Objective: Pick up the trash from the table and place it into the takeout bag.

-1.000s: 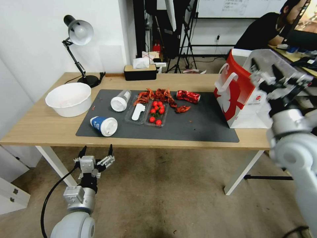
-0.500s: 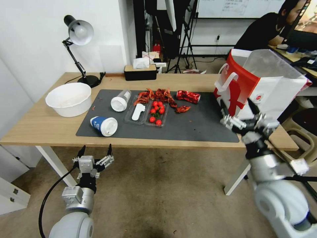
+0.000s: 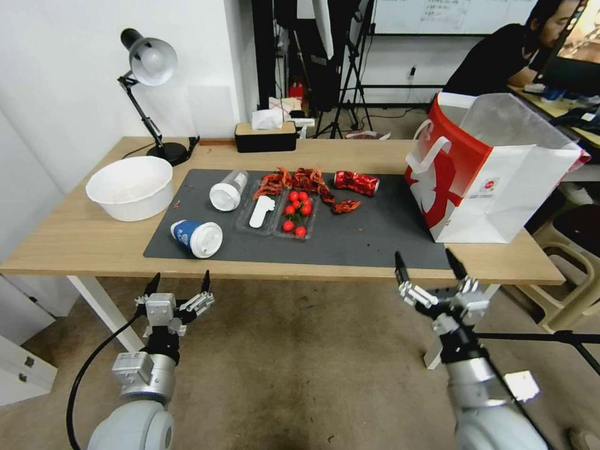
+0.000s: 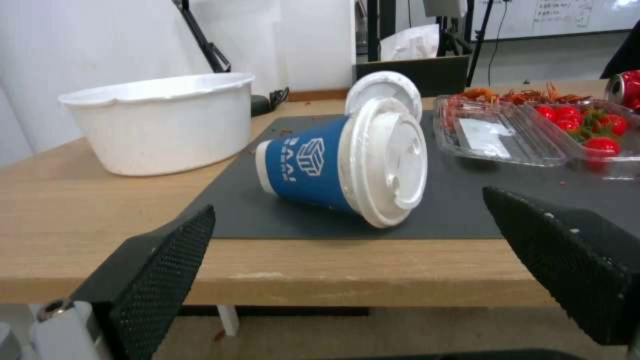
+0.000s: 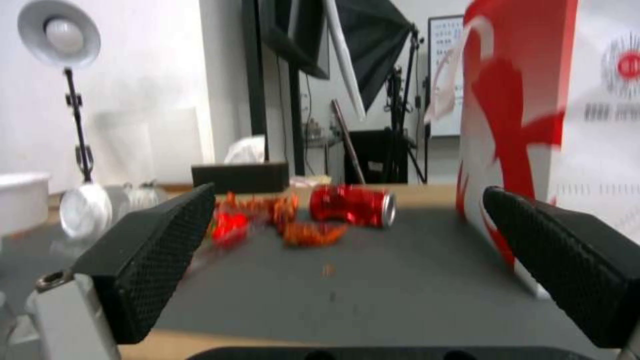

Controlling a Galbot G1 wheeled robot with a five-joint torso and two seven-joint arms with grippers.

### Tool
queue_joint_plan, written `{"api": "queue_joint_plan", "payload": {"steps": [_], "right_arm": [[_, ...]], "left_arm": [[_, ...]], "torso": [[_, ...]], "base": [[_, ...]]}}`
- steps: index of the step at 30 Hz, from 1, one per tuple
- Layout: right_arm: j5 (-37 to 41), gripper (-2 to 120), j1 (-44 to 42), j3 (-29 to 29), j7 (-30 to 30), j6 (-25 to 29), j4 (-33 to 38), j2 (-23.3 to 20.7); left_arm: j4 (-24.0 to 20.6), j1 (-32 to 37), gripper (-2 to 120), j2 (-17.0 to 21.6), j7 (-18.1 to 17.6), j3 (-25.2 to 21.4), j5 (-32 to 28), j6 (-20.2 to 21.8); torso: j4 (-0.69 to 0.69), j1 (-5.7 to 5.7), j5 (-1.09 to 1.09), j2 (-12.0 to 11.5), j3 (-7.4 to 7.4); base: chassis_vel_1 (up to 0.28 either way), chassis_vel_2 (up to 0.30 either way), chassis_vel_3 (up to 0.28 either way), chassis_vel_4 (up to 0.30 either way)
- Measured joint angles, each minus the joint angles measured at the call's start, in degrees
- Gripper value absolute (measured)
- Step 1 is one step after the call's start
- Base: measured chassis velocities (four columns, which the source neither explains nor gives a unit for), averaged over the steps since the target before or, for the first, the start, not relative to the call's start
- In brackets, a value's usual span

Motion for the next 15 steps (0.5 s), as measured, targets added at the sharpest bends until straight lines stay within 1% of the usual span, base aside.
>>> {"api": "queue_joint_plan", "payload": {"steps": [4,7,15], "right_arm": [[-1.43,100,-1.08,-1.22,0.86,1.87,-2.03,1.00],[-2.48,100,-1.41,-2.00,1.53,3.44,-4.93,1.83],[-2.86,100,-1.31,-2.12,1.81,4.85,-9.04,2.45]], "left_arm": [[-0.07,0.15,100,0.37,-0.05,-0.14,-0.30,-0.06],[-0.03,0.29,100,0.53,-0.08,-0.08,-0.36,-0.18],[0.41,0.28,100,0.62,-0.08,0.24,-0.35,-0.21]], "torso": [[0.00,0.00,-0.01,0.00,0.00],[0.00,0.00,0.01,0.00,0.00],[0.00,0.00,0.01,0.00,0.00]], "base": [[0.000,0.000,0.000,0.000],[0.000,0.000,0.000,0.000],[0.000,0.000,0.000,0.000]]}}
